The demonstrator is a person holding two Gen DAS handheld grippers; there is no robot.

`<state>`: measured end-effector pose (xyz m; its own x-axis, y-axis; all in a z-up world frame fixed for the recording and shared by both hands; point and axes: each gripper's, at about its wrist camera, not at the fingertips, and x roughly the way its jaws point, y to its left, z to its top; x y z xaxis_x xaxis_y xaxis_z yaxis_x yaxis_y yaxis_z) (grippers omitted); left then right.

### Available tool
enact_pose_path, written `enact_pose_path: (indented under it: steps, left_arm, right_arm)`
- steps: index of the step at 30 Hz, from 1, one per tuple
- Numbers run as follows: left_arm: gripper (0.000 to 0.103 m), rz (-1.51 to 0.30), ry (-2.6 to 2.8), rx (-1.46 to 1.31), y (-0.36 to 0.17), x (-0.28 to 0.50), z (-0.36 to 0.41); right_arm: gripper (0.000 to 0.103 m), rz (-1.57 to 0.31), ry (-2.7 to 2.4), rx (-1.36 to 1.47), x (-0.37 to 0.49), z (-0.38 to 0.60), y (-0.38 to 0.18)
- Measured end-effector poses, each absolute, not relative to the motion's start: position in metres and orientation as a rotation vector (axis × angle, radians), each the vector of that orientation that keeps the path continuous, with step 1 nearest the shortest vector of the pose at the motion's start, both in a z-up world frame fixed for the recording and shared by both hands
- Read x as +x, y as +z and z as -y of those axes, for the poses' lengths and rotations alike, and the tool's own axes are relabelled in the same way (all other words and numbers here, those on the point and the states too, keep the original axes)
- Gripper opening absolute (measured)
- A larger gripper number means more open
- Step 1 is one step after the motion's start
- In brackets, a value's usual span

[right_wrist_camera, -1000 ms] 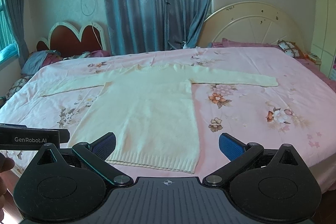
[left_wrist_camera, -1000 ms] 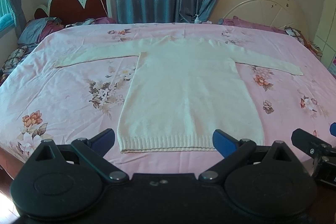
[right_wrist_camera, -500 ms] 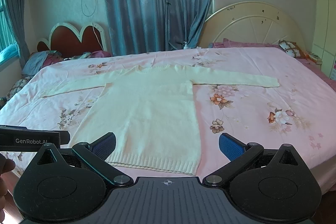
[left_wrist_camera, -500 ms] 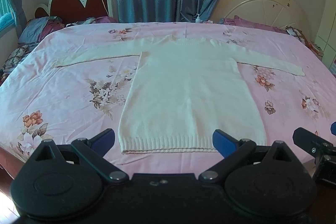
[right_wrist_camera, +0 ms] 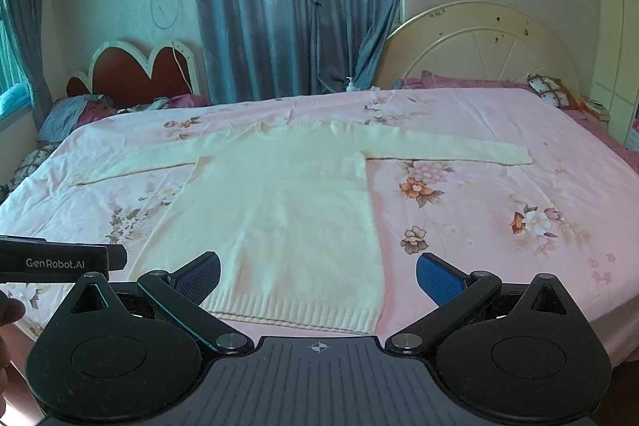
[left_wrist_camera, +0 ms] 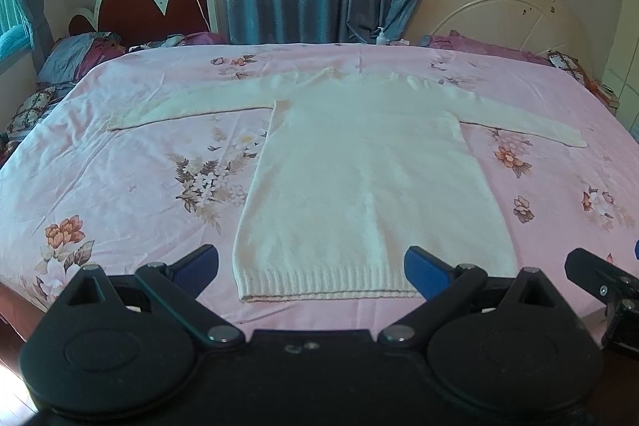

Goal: Fold small clothes

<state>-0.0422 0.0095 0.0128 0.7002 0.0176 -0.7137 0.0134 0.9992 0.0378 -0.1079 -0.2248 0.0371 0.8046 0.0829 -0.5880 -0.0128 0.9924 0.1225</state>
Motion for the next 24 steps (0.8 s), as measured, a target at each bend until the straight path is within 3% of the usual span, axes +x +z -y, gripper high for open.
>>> enact_pose_path:
  steps: [24]
  left_arm:
    - [0.1, -0.815, 0.017, 0.052, -0.004, 0.041, -0.021]
  right_arm:
    - [0.103, -0.678, -0.021, 0.132, -0.031, 0.235, 0.012]
